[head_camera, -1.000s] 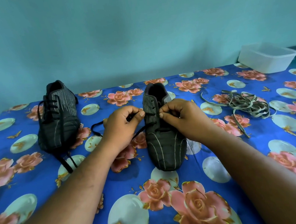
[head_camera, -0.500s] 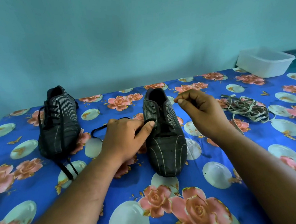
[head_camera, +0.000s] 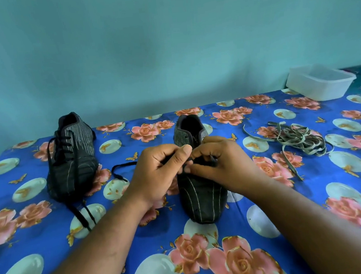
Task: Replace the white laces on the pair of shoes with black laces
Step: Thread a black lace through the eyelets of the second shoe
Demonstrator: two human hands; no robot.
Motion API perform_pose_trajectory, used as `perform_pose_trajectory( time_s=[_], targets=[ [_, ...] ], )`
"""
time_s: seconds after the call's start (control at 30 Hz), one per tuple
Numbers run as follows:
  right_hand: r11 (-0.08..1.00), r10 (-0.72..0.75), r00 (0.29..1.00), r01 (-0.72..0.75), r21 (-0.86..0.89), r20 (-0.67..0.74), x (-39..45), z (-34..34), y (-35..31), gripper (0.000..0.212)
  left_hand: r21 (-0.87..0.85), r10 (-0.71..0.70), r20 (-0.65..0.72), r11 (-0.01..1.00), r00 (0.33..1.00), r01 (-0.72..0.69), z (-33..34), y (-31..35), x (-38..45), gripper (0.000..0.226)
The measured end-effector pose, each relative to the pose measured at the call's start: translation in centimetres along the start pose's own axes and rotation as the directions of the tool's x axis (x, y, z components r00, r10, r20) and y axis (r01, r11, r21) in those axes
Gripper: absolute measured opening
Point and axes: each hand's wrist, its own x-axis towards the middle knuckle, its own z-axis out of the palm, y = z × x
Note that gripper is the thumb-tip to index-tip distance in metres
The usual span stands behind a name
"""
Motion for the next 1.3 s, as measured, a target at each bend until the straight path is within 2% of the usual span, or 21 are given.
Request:
perform_pose_trajectory(
  time_s=[0.1,0.2,0.27,0.37,0.47,0.7,0.83,0.9,0.93,1.0,1.07,1.13,1.2,1.23,1.3],
  targets=[
    [1.000,-0.002,0.999,0.001,-0.014,-0.048,0.0,0.1,-0.1,0.011,0.055,0.024,-0.056,0.998,0.998,-0.021,0.4,-0.5,0.1,0.040],
    [0.987,0.064,0.997,-0.055,0.151,-0.053,-0.1,-0.2,-0.4,0.005,0.148,0.043,-0.176,0.989,0.984,-0.016,0.1,-1.5,0.5,0.030],
    [0.968,0.095,0.994,-0.082,0.237,-0.044,-0.1,-0.5,-0.5,0.002,0.188,0.055,-0.115,0.982,0.992,-0.033,0.0,-2.1,0.8,0.021],
    [0.912,0.157,0.986,-0.125,0.390,-0.049,0.1,-0.9,-0.6,0.007,0.208,0.067,0.091,0.974,0.994,-0.085,0.2,-2.4,0.9,0.022],
    [0.816,0.248,0.964,-0.155,0.557,-0.094,0.3,-1.7,-0.7,0.008,0.182,0.038,0.135,0.981,0.990,-0.063,0.4,-2.4,0.7,0.024],
    [0.699,0.530,0.821,-0.280,0.658,-0.214,0.5,-4.1,2.0,0.016,0.201,0.031,0.082,0.978,0.996,-0.047,0.3,-2.6,0.7,0.014],
    [0.582,0.690,0.682,-0.321,0.747,-0.244,0.6,-5.9,3.8,0.020,0.193,0.046,0.080,0.979,0.996,-0.061,0.3,-2.7,0.6,0.023],
    [0.593,0.719,0.646,-0.378,0.711,-0.257,0.5,-6.6,4.7,0.017,0.184,0.046,0.069,0.981,0.997,-0.058,0.3,-2.6,0.6,0.022],
    [0.637,0.708,0.651,-0.419,0.647,-0.276,0.4,-6.6,5.0,0.018,0.182,0.045,0.062,0.982,0.997,-0.056,0.3,-2.5,0.6,0.021],
    [0.757,0.619,0.722,-0.446,0.477,-0.308,0.3,-6.1,4.6,0.018,0.190,0.045,0.057,0.980,0.997,-0.055,0.4,-2.3,0.6,0.019],
    [0.880,0.428,0.867,-0.334,0.338,-0.257,0.3,-4.9,2.9,0.014,0.197,0.052,0.068,0.978,0.996,-0.064,0.5,-2.3,0.6,0.018],
    [0.979,0.174,0.979,-0.161,0.123,-0.103,0.1,-3.3,1.6,0.028,0.198,0.055,0.081,0.978,0.995,-0.070,0.5,-2.2,0.6,0.020],
    [0.995,-0.010,0.998,0.015,-0.095,0.056,-0.1,-2.1,1.3,0.038,0.206,0.059,0.105,0.975,0.993,-0.079,0.5,-2.2,0.6,0.028],
    [0.986,-0.038,0.994,0.053,-0.157,0.098,-0.2,-1.6,1.3,0.038,0.213,0.057,0.112,0.974,0.992,-0.080,0.4,-2.3,0.6,0.031],
    [0.987,-0.040,0.994,0.055,-0.151,0.098,-0.1,-1.6,1.4,0.034,0.223,0.067,0.104,0.971,0.992,-0.089,0.4,-2.3,0.6,0.030]
  ],
)
